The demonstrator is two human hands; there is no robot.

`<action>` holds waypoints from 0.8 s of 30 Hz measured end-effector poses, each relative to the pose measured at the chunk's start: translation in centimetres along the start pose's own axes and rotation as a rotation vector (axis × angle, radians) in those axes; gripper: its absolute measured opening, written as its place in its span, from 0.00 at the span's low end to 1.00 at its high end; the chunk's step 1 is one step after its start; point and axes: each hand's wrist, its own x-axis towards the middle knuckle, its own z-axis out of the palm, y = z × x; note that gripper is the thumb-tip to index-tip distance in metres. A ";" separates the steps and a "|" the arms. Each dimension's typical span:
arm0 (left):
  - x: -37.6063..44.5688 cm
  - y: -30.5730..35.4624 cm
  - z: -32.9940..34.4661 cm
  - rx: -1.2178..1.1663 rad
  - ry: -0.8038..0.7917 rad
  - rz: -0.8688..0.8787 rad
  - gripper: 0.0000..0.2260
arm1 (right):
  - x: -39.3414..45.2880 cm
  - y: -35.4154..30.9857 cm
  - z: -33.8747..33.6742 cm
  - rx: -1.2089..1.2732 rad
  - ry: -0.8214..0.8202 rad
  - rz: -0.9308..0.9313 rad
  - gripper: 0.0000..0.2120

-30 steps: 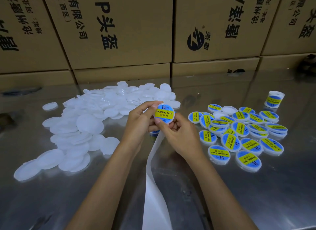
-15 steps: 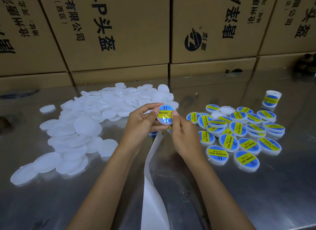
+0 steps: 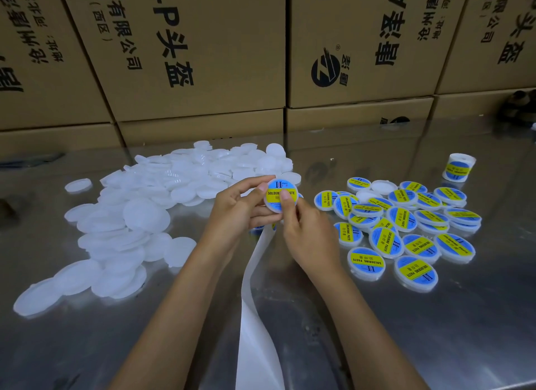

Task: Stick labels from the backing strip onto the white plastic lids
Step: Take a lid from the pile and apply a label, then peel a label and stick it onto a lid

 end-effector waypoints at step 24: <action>1.4 -1.5 -2.5 0.180 0.434 0.036 0.12 | 2.4 2.5 -3.4 1.243 0.295 0.930 0.08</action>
